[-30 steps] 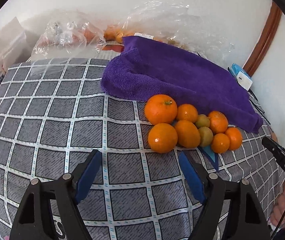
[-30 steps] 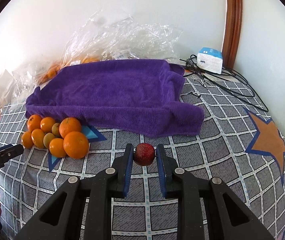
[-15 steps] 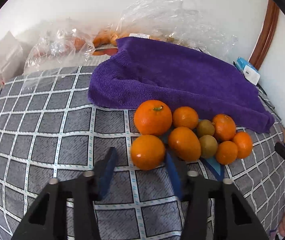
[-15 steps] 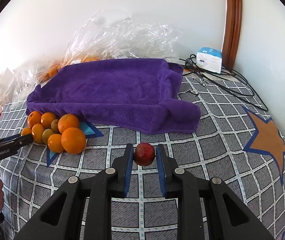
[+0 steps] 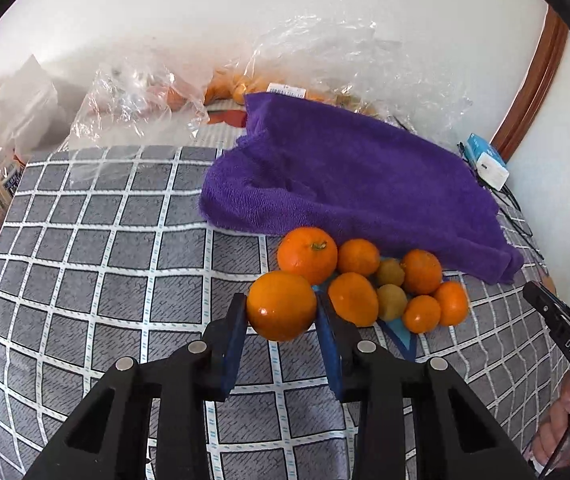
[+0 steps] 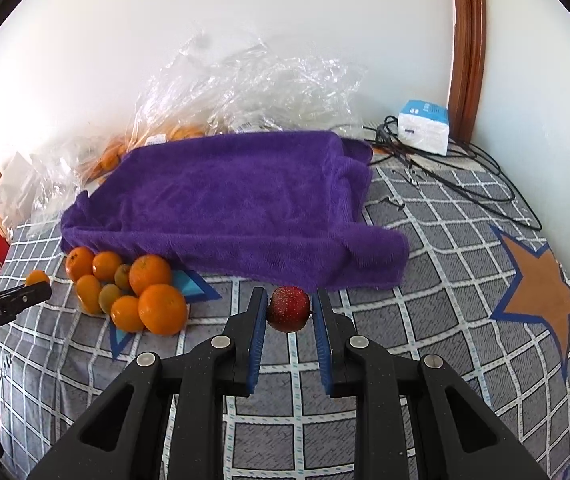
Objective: Organize fruits
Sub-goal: 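Carry the mandarin in the left gripper and strawberry in the right over the purple towel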
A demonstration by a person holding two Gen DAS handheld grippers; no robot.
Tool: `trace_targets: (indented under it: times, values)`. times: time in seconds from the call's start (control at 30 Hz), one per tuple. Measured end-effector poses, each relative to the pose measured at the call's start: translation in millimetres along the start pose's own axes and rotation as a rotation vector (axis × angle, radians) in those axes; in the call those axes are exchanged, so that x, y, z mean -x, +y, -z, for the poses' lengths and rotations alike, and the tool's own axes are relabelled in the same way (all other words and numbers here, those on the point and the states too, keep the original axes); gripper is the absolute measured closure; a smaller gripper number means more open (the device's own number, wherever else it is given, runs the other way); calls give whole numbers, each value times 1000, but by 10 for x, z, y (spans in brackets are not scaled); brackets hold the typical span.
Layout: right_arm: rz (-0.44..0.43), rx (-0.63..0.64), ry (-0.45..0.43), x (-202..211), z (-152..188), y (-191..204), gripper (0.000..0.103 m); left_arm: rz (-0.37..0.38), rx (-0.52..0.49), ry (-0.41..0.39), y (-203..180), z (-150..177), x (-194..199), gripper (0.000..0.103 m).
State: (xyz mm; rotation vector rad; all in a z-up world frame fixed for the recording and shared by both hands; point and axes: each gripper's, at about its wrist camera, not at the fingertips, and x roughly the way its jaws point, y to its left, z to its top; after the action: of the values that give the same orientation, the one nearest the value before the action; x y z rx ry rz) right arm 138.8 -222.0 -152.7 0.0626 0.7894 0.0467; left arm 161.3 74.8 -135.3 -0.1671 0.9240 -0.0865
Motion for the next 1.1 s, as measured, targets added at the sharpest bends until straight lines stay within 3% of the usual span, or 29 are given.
trace_targets:
  times: [0.53,1.1]
  values:
    - [26,-5,-56,147,-415,-16,80,22,-52,-102,-250,-513,333,71]
    - [4,1,-87,50,-866,84,80,32,-59,-149,-355,-989,318,71]
